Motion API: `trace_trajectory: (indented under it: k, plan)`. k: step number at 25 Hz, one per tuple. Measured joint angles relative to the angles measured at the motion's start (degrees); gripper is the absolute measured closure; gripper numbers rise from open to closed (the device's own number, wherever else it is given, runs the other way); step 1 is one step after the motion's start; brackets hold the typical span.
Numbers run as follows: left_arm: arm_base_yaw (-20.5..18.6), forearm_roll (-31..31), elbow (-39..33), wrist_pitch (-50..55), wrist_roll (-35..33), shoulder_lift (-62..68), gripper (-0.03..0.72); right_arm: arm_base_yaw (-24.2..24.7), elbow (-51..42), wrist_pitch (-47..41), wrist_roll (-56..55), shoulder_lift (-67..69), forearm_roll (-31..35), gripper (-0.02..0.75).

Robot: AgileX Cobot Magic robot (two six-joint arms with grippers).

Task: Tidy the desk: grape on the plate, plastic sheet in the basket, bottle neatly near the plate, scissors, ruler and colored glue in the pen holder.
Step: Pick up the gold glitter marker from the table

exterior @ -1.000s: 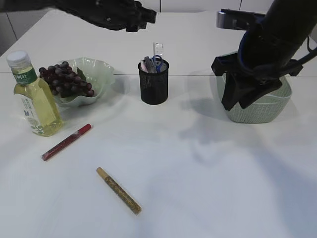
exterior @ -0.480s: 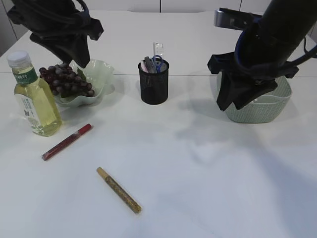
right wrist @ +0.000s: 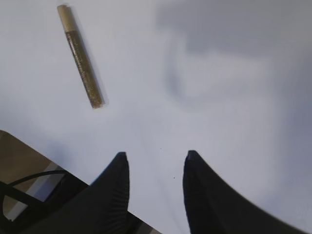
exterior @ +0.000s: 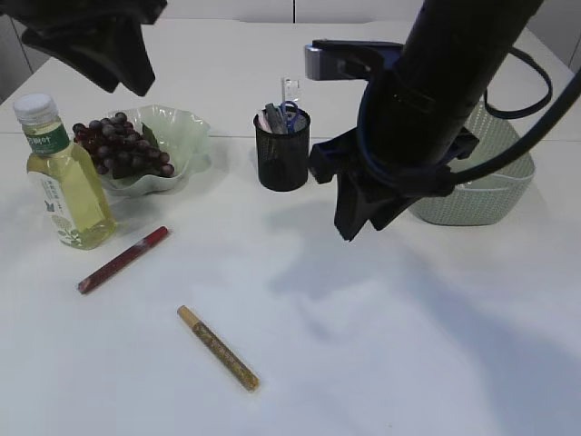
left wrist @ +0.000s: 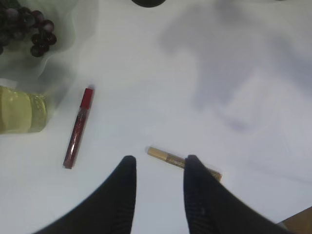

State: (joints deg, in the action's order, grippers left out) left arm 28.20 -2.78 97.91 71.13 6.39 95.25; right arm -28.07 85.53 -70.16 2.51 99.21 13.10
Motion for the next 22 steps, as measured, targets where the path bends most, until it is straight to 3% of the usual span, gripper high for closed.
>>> trace_trajectory:
  k: [9, 16, 22]
  plan:
    - [0.0, -0.3, -10.5, 0.3, 4.8, -17.0, 0.386, -3.6, 0.0, -0.1, 0.0, 0.0, -1.1, 0.388]
    - [0.0, -4.2, -20.5, 0.8, 6.2, -29.5, 0.379, -7.0, 0.6, -0.2, 3.1, 2.9, -1.0, 0.385]
    - [0.0, -3.6, -26.8, 1.1, 7.7, -35.8, 0.377, -11.4, 5.5, -0.2, 1.1, 9.3, 0.2, 0.385]
